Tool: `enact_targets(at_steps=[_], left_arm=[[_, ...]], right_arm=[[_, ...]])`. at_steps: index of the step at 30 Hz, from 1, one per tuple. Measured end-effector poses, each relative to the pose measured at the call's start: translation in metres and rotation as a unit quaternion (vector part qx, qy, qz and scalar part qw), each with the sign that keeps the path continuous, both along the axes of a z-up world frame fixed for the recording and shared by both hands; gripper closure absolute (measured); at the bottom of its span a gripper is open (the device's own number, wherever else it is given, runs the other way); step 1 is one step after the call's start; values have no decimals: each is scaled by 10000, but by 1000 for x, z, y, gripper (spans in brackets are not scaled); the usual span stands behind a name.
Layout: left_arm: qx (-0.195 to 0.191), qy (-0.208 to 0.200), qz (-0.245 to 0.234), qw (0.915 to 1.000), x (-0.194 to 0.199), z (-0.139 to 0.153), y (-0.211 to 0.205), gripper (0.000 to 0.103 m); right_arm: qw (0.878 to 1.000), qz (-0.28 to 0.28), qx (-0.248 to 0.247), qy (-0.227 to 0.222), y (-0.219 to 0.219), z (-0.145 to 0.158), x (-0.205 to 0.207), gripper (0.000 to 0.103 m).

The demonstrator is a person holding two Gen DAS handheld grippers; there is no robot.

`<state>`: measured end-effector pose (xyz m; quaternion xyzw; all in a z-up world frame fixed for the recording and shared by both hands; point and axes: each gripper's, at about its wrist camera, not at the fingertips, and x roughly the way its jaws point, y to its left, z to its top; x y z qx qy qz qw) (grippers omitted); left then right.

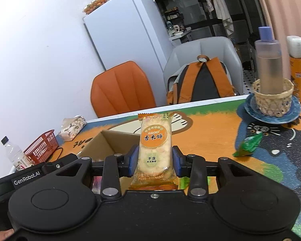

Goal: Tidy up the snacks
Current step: 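Carry the pink packet and cracker bar over the cardboard box, then open both grippers to drop the packets into the box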

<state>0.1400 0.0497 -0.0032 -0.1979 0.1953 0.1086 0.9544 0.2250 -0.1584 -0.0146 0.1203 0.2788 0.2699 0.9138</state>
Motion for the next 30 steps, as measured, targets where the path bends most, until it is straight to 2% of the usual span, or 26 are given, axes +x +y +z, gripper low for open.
enact_targets(at_steps=[11, 22, 25, 30], left_arm=[[4, 13, 408, 9992, -18, 3, 33, 79], [-137, 113, 668, 9976, -28, -7, 58, 74], [-177, 110, 718, 9972, -32, -9, 63, 68], [-211, 124, 779, 9967, -38, -12, 70, 65]], right_arm=[[9997, 240, -13, 50, 35, 1, 4, 67], [9988, 460, -60, 143, 67, -1, 7, 67], [9984, 534, -83, 160, 76, -1, 7, 67], [9976, 677, -73, 160, 95, 1, 8, 67]])
